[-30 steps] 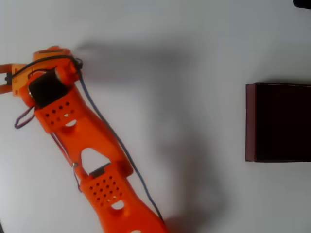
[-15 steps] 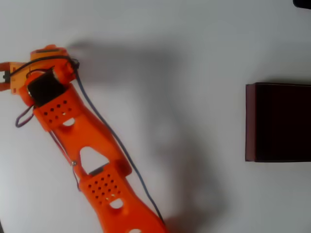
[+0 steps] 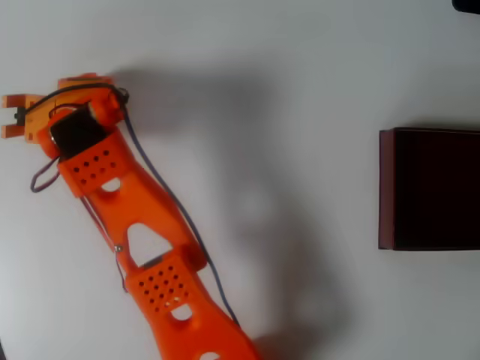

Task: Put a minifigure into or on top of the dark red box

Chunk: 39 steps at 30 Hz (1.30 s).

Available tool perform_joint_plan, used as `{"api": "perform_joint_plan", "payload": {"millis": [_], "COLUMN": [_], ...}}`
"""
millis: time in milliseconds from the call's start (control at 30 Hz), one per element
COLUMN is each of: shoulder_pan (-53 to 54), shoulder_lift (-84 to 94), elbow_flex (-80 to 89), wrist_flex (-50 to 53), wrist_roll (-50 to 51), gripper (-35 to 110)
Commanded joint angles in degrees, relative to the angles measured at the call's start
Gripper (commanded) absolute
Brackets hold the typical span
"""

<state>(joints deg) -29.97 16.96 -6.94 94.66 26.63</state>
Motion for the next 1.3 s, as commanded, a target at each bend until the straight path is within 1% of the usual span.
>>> {"api": "perform_joint_plan", "payload": {"millis": [0, 167, 433, 800, 900, 1033, 1133, 1267], "shoulder_pan": [-0.6, -0.3, 0.0, 0.0, 0.0, 1.2, 1.9, 8.3], "shoulder_lift": [0.8, 0.3, 0.2, 0.1, 0.4, 5.4, 19.2, 36.7], "elbow_flex": [-1.7, -1.8, -1.5, -1.8, -4.0, -5.6, 9.4, 24.6], "wrist_flex": [0.1, 0.1, 0.1, 0.7, 2.9, 10.6, 10.7, 10.7], "wrist_roll": [1.1, 2.0, 2.6, 2.9, 2.9, 1.2, 0.0, -1.0], "gripper": [19, 18, 6, 2, 0, 0, 0, 0]}}
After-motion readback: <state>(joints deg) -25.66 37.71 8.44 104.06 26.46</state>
